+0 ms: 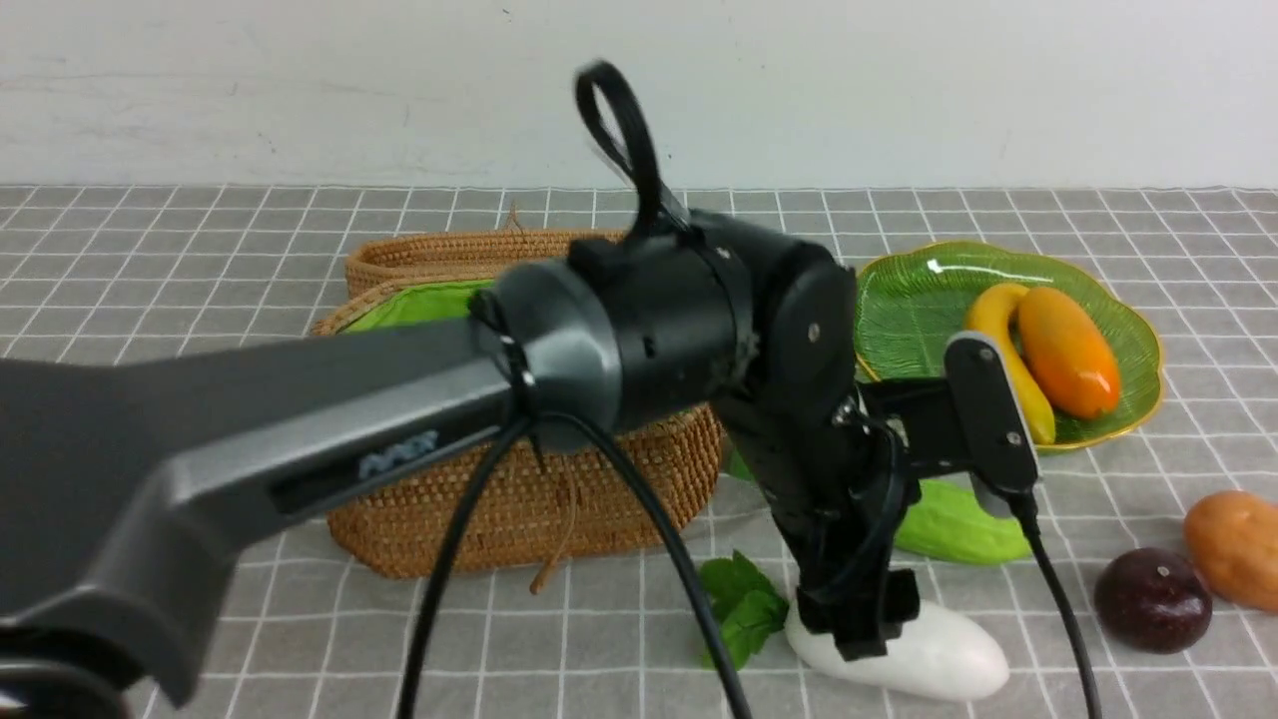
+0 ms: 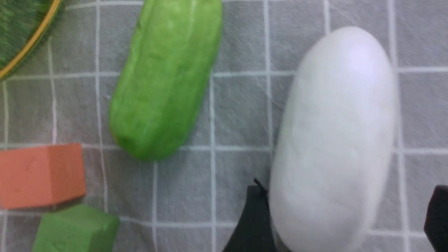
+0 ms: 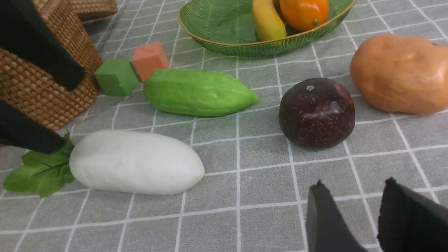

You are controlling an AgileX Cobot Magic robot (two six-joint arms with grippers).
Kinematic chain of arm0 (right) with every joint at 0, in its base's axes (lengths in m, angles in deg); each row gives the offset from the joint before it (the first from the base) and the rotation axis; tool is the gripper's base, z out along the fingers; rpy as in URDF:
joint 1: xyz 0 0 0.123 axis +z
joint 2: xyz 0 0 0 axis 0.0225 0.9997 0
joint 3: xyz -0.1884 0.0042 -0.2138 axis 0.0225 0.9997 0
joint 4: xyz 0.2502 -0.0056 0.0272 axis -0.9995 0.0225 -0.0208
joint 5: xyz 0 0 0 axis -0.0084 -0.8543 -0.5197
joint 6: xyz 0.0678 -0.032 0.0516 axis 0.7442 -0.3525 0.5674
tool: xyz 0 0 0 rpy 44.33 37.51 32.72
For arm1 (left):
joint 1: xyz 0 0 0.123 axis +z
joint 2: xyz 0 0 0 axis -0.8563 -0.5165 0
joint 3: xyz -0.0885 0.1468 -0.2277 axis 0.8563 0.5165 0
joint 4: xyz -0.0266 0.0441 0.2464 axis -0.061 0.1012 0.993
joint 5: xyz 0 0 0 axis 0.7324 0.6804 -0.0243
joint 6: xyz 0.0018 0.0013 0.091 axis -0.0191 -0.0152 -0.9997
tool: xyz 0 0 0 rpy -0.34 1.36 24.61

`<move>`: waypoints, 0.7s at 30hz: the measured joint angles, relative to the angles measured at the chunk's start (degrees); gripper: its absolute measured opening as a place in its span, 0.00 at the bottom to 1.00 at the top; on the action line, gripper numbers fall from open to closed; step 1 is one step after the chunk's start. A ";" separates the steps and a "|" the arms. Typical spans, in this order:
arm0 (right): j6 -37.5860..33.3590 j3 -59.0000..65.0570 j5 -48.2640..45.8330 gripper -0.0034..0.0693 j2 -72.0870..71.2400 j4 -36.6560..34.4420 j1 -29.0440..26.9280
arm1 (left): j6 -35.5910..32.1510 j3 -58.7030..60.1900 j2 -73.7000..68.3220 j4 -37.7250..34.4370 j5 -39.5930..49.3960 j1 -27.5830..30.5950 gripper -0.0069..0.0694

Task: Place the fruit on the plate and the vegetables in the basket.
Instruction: Take a daikon with your left arm and place it on the basket on the left.

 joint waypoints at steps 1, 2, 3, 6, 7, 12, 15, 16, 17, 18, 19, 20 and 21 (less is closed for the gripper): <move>0.00 0.00 0.00 0.38 0.00 0.00 0.00 | -0.05 0.00 -1.29 0.00 -1.37 0.00 0.87; 0.00 0.00 0.00 0.38 0.00 0.00 0.00 | -0.05 0.00 -1.80 0.00 -1.77 0.00 0.87; 0.00 0.00 0.00 0.38 0.00 0.00 0.00 | -0.05 0.00 -3.36 -0.04 -2.68 0.00 0.87; 0.00 0.00 0.00 0.38 0.00 0.00 0.00 | -0.05 0.00 -5.79 -1.14 -3.33 0.00 0.87; 0.00 0.00 0.00 0.38 0.00 0.00 0.00 | -0.05 0.02 -6.23 -1.57 -3.35 0.00 0.87; 0.00 0.00 0.00 0.38 0.00 0.00 0.00 | -0.05 0.20 -6.61 -3.38 -3.53 0.00 0.82; 0.00 0.00 0.00 0.38 0.00 0.00 0.00 | -0.05 0.20 -6.61 -3.51 -2.78 0.00 0.76; 0.00 0.00 0.00 0.38 0.00 0.00 0.00 | -0.05 0.20 -6.56 -3.79 -1.77 0.06 0.76; 0.00 0.00 0.00 0.38 0.00 0.00 0.00 | -0.05 0.20 -6.56 -3.88 -0.92 0.06 0.76; 0.00 0.00 0.00 0.38 0.00 0.00 0.00 | -0.05 0.20 -6.49 -4.00 0.14 0.12 0.76; 0.00 0.00 0.00 0.38 0.00 0.00 0.00 | -0.05 0.07 -6.44 -4.06 1.29 0.17 0.76; 0.00 0.00 0.00 0.38 0.00 0.00 0.00 | 0.01 -0.38 -6.38 -4.06 3.47 0.25 0.76; 0.00 0.00 0.00 0.38 0.00 0.00 0.00 | 0.20 -0.88 -6.27 -4.06 5.34 0.25 0.76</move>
